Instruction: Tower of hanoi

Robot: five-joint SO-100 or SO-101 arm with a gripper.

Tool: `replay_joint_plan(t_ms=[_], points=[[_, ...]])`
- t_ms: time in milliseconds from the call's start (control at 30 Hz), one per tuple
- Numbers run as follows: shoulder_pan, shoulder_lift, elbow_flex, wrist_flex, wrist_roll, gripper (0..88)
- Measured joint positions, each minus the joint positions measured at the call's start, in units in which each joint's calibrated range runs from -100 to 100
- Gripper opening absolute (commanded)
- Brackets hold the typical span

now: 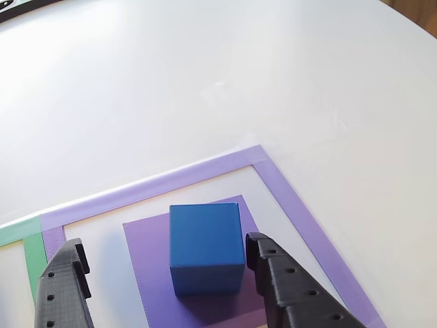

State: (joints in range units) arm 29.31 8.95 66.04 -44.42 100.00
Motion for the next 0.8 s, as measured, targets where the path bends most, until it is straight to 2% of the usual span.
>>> replay_joint_plan(t_ms=[467,800], points=[[-0.10,0.00,0.00,0.00,0.00,7.3],[-0.10,0.00,0.00,-0.08,0.00,0.9]])
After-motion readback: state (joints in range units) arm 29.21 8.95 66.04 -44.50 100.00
